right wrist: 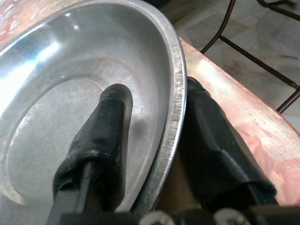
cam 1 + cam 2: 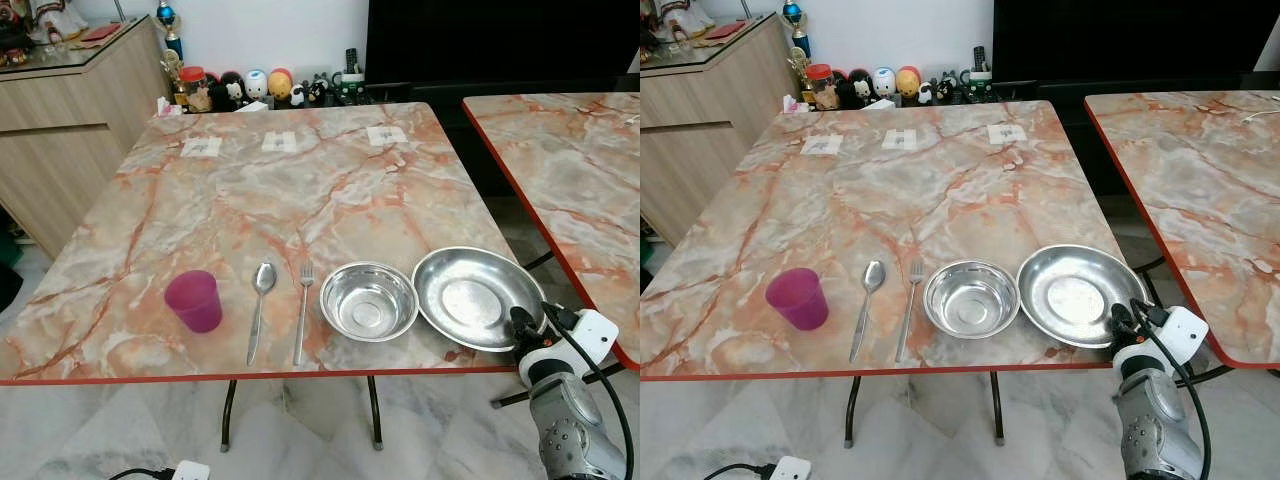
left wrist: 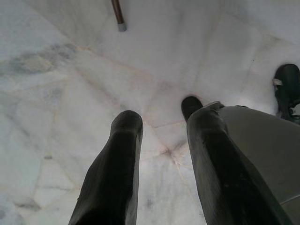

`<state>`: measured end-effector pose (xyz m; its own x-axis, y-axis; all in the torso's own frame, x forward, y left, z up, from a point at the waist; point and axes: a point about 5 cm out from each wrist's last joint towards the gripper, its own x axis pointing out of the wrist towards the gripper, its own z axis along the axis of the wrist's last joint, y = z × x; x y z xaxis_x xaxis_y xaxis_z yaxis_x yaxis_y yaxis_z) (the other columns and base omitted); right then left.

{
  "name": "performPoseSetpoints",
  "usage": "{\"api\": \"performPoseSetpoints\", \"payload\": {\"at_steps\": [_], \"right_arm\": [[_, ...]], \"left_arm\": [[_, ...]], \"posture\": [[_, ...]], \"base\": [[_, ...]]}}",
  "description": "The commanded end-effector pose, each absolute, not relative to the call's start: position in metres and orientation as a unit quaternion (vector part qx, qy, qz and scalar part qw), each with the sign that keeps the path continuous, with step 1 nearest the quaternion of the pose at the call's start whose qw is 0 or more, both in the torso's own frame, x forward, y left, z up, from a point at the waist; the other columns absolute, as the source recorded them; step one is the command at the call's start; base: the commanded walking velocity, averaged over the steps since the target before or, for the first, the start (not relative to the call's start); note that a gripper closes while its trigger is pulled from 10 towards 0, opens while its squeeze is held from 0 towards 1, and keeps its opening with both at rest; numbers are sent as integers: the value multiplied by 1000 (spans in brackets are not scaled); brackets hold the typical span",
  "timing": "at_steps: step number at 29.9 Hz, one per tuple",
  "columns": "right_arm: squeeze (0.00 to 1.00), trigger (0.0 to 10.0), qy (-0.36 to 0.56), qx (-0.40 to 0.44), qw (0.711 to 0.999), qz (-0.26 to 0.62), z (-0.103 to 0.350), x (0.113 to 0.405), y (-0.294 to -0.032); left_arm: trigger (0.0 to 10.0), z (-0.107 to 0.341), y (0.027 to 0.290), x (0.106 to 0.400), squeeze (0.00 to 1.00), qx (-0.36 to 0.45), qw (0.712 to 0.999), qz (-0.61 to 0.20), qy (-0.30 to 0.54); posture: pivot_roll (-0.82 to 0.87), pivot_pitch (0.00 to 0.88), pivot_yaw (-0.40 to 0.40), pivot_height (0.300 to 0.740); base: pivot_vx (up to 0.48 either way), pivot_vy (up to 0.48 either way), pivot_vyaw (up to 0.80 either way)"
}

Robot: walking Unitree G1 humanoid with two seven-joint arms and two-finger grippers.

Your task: Setting the table

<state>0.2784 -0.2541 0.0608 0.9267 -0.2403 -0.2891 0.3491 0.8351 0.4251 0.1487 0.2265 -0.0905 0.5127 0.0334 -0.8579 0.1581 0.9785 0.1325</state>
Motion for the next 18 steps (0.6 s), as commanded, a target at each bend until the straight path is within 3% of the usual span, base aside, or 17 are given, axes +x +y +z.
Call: {"api": "performPoseSetpoints", "payload": {"at_steps": [1, 9, 11, 18], "right_arm": [[0, 0, 130, 237, 950, -155, 55, 279, -250], [0, 0, 117, 220, 954, -168, 56, 279, -249], [0, 0, 95, 210, 950, -212, 60, 275, -259], [0, 0, 57, 171, 956, -232, 67, 264, -275]], "left_arm": [[10000, -92, 233, 142, 0, 93, 860, -27, 501], [10000, -92, 236, 138, 0, 97, 858, -28, 503], [10000, -92, 236, 137, 0, 100, 858, -29, 503], [10000, -94, 229, 139, 0, 104, 857, -29, 503]], "posture": [[-136, 0, 36, 740], [-134, 0, 36, 740], [-131, 0, 35, 740], [-139, 0, 37, 740]], "base": [[0, 0, 0], [0, 0, 0], [0, 0, 0], [0, 0, 0]]}}
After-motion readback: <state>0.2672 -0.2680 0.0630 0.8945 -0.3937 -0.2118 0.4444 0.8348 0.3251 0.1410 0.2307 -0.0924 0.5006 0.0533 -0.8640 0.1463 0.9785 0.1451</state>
